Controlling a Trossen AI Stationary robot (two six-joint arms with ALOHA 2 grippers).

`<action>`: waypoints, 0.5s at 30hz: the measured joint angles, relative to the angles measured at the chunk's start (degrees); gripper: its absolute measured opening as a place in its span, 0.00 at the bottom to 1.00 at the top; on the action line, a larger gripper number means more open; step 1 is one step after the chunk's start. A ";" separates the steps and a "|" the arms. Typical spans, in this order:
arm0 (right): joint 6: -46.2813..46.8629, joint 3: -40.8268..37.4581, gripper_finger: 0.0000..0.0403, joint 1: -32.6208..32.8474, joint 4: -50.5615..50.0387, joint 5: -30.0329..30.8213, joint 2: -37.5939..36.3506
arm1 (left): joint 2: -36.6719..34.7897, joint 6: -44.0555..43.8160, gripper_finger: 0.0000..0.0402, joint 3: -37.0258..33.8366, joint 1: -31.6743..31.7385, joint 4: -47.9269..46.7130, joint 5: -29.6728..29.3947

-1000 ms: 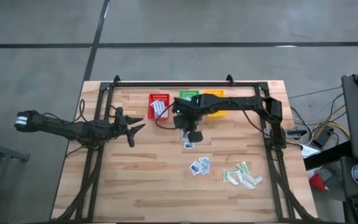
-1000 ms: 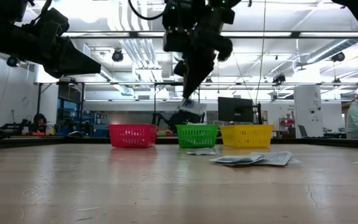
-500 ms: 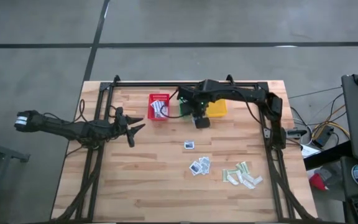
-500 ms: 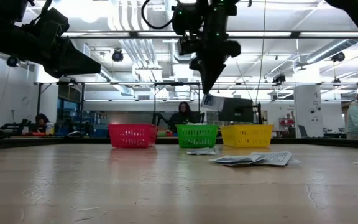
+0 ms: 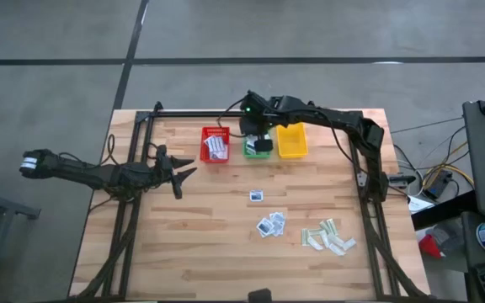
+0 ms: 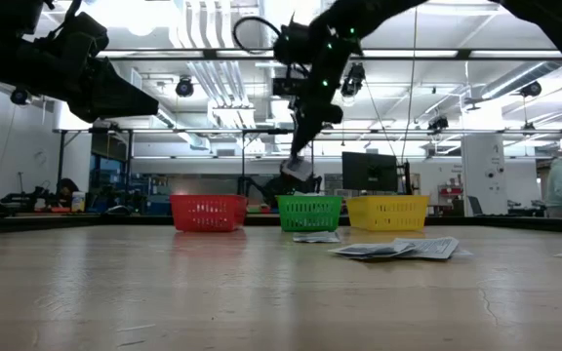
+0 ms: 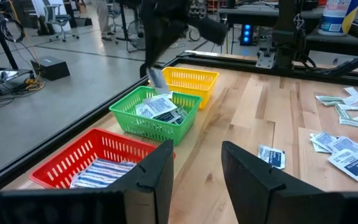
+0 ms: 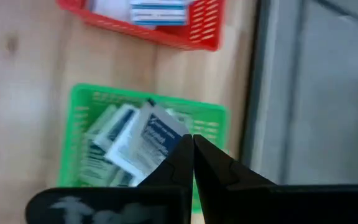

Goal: Pick & Place First Aid Supplies
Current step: Put the alcohol pad into the green basket

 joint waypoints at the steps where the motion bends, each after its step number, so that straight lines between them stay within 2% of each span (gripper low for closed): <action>1: 0.84 -0.68 0.02 -0.75 0.00 -1.68 0.09 | 0.00 0.00 0.33 -0.03 0.00 0.02 0.00; 7: 3.10 -5.13 0.02 -4.42 1.69 -8.76 0.20 | 0.00 0.13 0.33 -0.04 0.00 0.00 -0.01; 15: 4.10 -7.61 0.02 -4.65 6.81 -10.76 0.22 | 0.00 0.13 0.33 -0.04 0.00 0.00 -0.02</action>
